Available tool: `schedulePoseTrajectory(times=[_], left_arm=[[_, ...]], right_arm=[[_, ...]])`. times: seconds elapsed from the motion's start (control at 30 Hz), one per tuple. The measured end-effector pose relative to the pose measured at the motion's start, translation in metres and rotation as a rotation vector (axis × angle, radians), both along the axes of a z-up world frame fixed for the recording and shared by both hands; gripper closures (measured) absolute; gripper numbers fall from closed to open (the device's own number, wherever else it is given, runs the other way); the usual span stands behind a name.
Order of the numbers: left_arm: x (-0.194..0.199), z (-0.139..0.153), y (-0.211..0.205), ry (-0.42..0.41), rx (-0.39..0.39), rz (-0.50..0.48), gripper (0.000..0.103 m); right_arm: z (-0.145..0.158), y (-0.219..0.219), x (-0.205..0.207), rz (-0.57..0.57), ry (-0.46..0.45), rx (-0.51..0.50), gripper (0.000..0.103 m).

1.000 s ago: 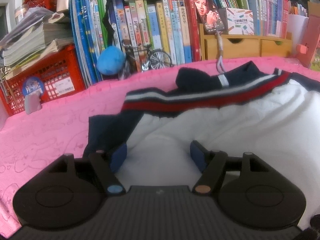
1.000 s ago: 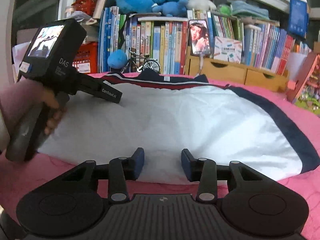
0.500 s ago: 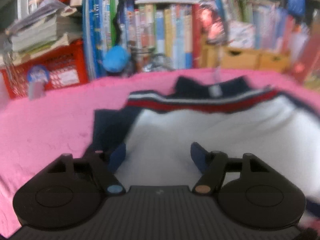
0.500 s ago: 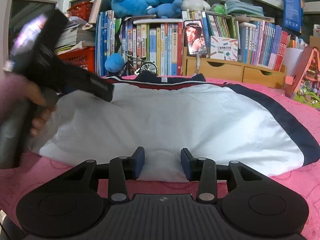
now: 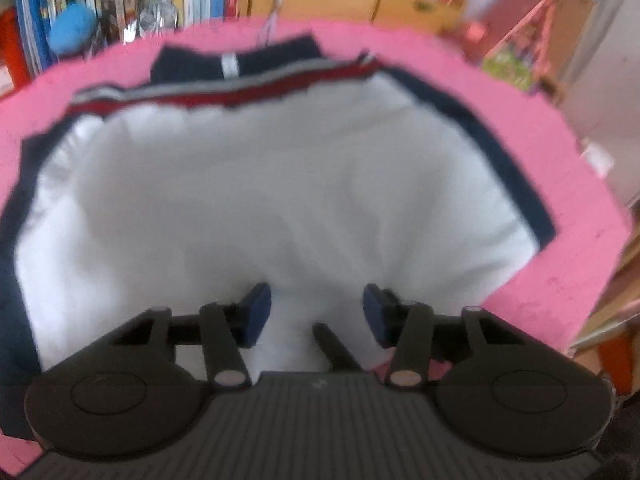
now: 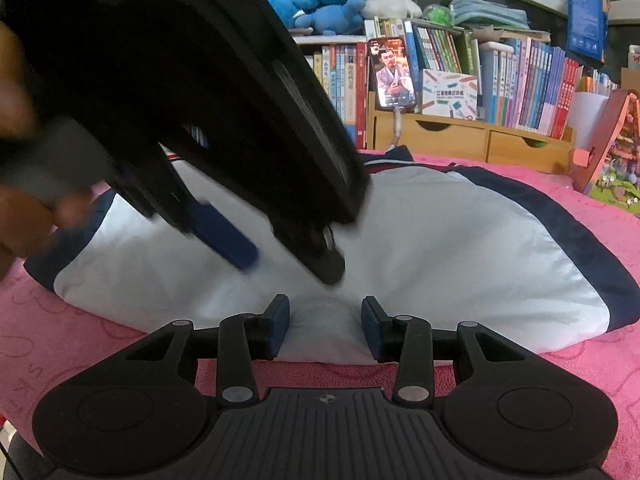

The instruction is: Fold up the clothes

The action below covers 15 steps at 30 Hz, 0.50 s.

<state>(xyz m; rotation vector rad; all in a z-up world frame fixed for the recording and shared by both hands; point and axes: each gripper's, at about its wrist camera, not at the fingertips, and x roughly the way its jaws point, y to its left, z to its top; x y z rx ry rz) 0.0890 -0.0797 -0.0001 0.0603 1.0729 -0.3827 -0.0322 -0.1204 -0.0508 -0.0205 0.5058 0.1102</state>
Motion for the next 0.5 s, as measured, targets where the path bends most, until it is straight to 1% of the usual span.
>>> schedulePoseTrajectory(times=[0.07,0.23,0.3,0.4,0.5], left_arm=[[0.005,-0.002,-0.008,-0.011,0.041,-0.003,0.057],[0.02,-0.005,-0.027,-0.001,0.113,0.014,0.055],[0.025,-0.005,-0.034,0.001,0.132,0.027,0.053],[0.036,-0.007,-0.039,-0.009,0.149,0.049,0.053],[0.056,-0.009,-0.036,-0.025,0.15,0.095,0.053]], right_arm=[[0.0,0.0,0.0,-0.002,0.0,0.001,0.063],[-0.001,0.0,-0.002,-0.003,-0.001,0.003,0.063],[-0.002,0.0,-0.003,0.0,-0.004,0.004,0.063],[-0.002,-0.002,-0.003,0.005,-0.006,0.01,0.063],[-0.002,-0.004,-0.004,0.012,-0.005,0.016,0.063]])
